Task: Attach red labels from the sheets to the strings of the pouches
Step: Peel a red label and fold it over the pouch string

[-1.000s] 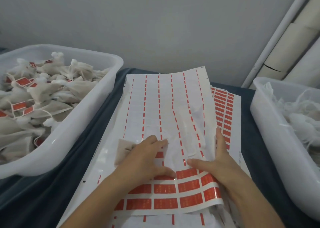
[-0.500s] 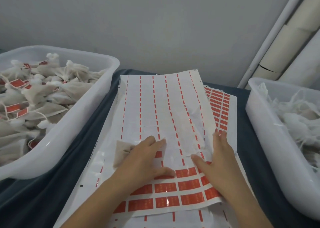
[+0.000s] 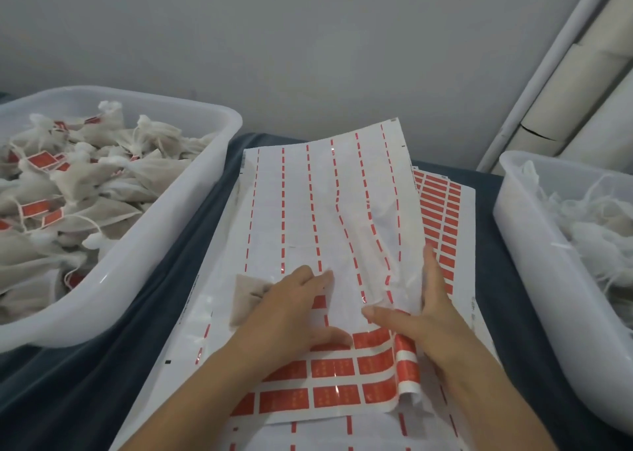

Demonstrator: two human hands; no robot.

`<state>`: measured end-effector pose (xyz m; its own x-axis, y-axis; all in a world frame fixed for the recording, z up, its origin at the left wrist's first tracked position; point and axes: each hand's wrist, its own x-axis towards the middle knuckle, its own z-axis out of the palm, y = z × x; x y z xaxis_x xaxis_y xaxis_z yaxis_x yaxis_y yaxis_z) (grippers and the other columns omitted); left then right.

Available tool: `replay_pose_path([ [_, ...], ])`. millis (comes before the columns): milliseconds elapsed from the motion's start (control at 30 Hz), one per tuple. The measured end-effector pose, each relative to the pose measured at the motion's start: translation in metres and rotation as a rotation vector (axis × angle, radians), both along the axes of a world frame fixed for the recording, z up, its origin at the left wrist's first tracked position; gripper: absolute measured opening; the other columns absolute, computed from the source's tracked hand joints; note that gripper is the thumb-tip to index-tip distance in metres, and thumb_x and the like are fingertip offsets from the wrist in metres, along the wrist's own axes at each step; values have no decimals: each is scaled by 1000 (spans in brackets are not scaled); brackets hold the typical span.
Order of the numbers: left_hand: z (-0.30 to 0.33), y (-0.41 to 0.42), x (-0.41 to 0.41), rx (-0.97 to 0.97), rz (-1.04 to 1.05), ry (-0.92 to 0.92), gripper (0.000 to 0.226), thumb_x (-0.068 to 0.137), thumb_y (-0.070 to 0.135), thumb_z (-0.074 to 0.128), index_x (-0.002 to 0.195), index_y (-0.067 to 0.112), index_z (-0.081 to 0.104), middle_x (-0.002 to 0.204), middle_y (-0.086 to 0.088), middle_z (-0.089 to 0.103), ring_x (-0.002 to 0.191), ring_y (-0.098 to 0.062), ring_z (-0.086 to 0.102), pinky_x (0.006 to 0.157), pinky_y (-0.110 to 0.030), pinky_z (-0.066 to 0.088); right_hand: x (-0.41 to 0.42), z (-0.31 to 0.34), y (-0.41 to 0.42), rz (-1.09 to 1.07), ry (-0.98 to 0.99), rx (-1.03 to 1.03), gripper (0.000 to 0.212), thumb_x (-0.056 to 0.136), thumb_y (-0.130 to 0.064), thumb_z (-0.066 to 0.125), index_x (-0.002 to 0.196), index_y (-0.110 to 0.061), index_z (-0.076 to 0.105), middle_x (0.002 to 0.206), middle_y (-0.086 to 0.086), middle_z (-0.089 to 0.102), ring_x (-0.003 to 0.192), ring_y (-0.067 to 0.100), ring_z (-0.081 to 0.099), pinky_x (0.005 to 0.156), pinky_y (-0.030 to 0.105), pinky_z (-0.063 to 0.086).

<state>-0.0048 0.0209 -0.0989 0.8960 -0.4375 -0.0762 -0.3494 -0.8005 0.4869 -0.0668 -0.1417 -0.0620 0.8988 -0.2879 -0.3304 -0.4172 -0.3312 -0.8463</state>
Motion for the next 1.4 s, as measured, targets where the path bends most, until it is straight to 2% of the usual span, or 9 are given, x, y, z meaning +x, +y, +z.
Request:
replay_pose_path([
  [100,2,1,0,-21,-8,-2,85,71,69,59,141,44,17,134,20,36,116,-5,41,93,-24,38,4,-1,8,-17,-34,-62,92,83,-35,65,122,-66,-12,152,-16,15,127,17,41,98,41,47],
  [200,5,3,-1,-162,-8,-3,75,73,64,59,138,45,26,125,23,38,103,0,42,91,-20,38,5,-1,2,-135,-84,74,75,86,-35,61,115,-70,0,148,-13,29,120,21,51,91,49,51],
  [367,8,0,-6,-240,-11,-86,57,76,59,58,128,47,40,105,34,25,90,8,38,76,-1,26,4,-1,-18,-263,-126,341,68,89,-25,62,132,-53,18,136,-11,45,106,27,60,82,49,54],
  [600,4,-2,-6,-277,-3,-50,49,79,54,60,125,44,47,91,41,27,82,18,37,57,3,30,-2,-1,-21,-39,100,354,62,76,-22,74,124,-42,42,100,4,71,80,28,72,76,48,57],
  [767,4,-2,-5,-270,6,-25,55,78,54,62,128,43,43,97,31,29,83,10,39,61,0,29,-1,-3,-7,-26,46,129,62,90,-30,60,120,-63,17,128,-11,51,96,19,65,81,43,57],
  [900,5,-1,-6,-320,11,-48,52,77,55,61,126,43,45,96,33,32,88,9,41,69,0,31,-2,-5,0,-95,-44,63,62,90,-36,55,123,-64,11,141,-13,37,114,18,54,91,49,51],
  [1033,4,-4,-9,-281,26,-98,48,80,55,58,125,41,48,100,31,30,88,4,41,84,-10,34,3,-3,-5,-208,-68,186,57,90,-39,54,129,-58,17,140,-8,41,114,22,53,93,50,49],
  [1200,0,-7,-13,-283,-2,-101,40,82,55,55,119,41,54,94,33,34,85,5,44,83,-9,38,1,0,-3,-49,20,36,96,69,-44,72,138,-52,5,147,-7,32,125,24,46,101,50,43],
  [1400,2,-8,-18,-307,-40,-130,29,83,51,57,108,39,63,85,39,32,83,11,46,74,-3,37,-1,-2,-1,-70,7,57,85,76,-33,73,134,-53,14,140,-8,42,117,22,52,97,49,47],
])
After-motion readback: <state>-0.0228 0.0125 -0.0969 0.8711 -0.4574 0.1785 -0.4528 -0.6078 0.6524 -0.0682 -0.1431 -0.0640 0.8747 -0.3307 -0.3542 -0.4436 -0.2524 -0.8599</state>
